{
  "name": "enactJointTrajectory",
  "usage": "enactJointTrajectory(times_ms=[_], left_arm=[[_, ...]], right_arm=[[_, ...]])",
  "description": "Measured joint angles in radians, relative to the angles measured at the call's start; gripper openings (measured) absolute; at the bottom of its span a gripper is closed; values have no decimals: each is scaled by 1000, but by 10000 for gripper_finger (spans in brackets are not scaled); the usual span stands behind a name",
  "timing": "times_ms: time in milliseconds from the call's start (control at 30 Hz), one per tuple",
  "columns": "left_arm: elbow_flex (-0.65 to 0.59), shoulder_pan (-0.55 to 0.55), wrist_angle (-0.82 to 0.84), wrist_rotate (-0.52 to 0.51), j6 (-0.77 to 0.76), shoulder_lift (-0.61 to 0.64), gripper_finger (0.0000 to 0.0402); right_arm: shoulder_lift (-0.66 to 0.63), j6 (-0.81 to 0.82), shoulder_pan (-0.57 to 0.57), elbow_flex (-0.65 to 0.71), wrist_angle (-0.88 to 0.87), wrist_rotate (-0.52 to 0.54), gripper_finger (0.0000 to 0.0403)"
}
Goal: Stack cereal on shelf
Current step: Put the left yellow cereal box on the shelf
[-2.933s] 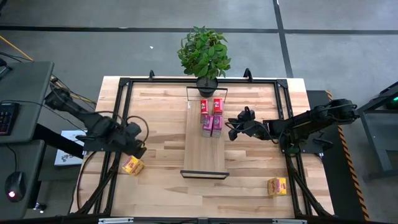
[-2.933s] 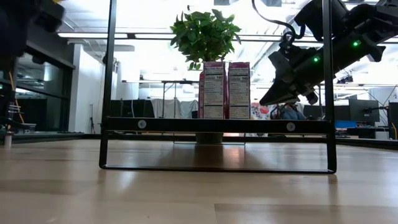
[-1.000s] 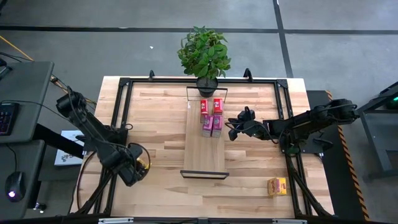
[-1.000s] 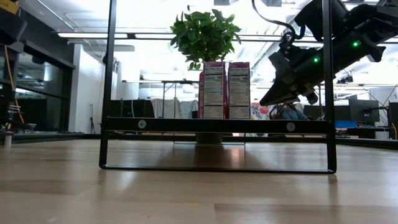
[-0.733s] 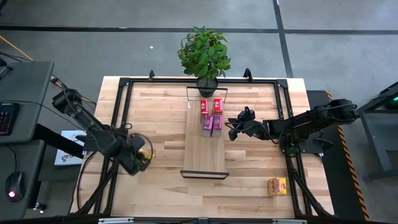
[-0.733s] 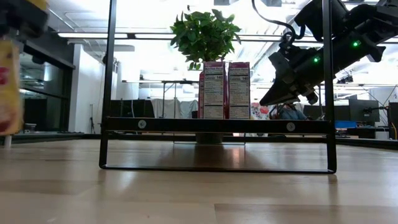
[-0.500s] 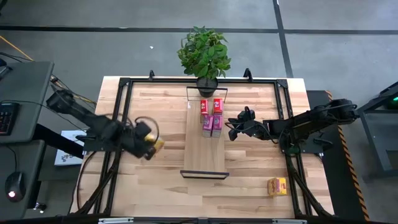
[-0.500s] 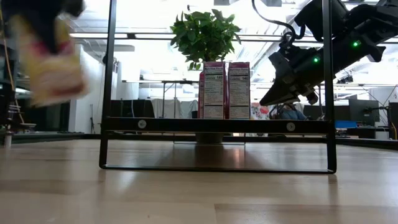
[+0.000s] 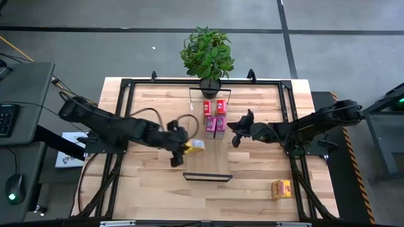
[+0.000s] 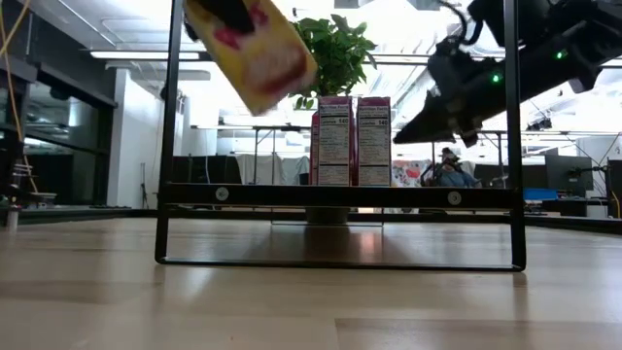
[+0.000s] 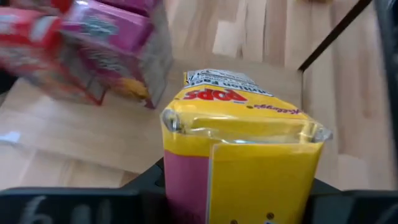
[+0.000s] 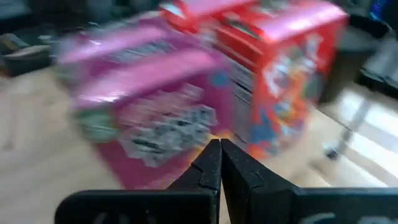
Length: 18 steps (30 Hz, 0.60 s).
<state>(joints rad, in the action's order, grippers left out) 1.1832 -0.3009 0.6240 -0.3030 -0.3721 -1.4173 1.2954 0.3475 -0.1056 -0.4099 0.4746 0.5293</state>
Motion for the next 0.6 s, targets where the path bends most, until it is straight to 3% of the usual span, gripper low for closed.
enactJointTrajectory(times_ms=[267,600], left_arm=[[3,3,-140,34,165,-171,127],[3,7,-286,69,226,-191,129]], right_arm=[[-62,-141,-50,0,100,-61,0],[-215,-173,-93,0,101,-75,0]])
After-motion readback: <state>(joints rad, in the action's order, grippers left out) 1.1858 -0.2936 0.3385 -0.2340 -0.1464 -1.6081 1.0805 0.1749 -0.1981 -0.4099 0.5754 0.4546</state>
